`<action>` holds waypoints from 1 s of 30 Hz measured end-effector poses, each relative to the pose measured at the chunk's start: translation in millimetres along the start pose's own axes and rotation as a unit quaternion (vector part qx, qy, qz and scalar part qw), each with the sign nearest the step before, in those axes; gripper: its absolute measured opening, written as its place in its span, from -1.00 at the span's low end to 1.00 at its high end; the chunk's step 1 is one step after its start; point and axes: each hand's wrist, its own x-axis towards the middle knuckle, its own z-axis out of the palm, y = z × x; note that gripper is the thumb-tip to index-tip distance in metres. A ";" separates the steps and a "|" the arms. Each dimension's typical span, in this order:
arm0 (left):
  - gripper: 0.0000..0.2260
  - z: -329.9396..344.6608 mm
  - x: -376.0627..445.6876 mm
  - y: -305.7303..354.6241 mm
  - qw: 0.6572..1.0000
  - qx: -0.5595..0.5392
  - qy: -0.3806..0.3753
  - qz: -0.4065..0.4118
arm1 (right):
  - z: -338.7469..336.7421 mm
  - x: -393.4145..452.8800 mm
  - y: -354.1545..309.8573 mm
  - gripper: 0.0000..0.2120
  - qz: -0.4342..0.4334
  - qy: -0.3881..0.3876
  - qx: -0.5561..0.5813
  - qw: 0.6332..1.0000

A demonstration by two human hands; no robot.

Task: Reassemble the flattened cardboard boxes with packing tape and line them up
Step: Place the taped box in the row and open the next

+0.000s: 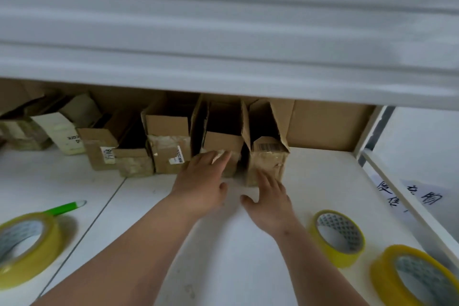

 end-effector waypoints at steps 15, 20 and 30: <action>-0.37 -96.4 -139.3 -234.1 0.979 0.182 0.010 -0.088 | 124.8 -41.1 -240.8 -0.35 -0.203 -0.037 -0.114 0.972; -0.40 -126.4 -212.3 -343.6 0.967 0.200 0.008 -0.155 | 191.1 -56.4 -354.2 -0.38 -0.268 -0.067 -0.122 0.953; -0.45 -139.6 -271.1 -496.0 0.948 0.179 0.002 -0.263 | 293.3 -39.5 -487.0 -0.42 -0.330 -0.134 -0.156 0.921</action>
